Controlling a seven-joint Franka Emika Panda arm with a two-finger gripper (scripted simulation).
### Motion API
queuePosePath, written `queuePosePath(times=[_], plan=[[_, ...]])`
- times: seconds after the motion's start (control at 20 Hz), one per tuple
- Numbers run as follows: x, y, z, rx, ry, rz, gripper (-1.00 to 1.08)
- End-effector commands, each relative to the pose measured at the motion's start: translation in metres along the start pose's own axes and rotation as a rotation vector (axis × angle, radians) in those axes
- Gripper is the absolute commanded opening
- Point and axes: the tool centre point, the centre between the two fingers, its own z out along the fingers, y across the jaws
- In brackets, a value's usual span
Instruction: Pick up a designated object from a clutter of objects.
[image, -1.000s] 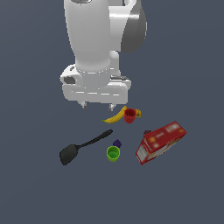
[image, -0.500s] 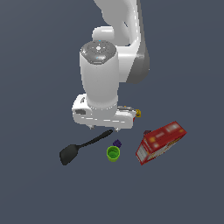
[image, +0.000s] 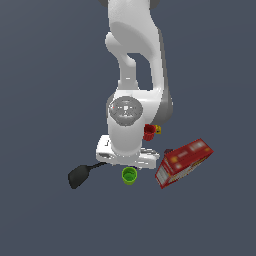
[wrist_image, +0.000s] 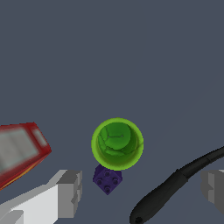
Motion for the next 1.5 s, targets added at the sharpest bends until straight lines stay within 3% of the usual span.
queuePosePath(times=[0.0,1.45], plan=[[0.004,-0.005,0.016,0.001,-0.002,0.006,1.00],[0.007,-0.013,0.093,0.004,-0.007,0.015,1.00]])
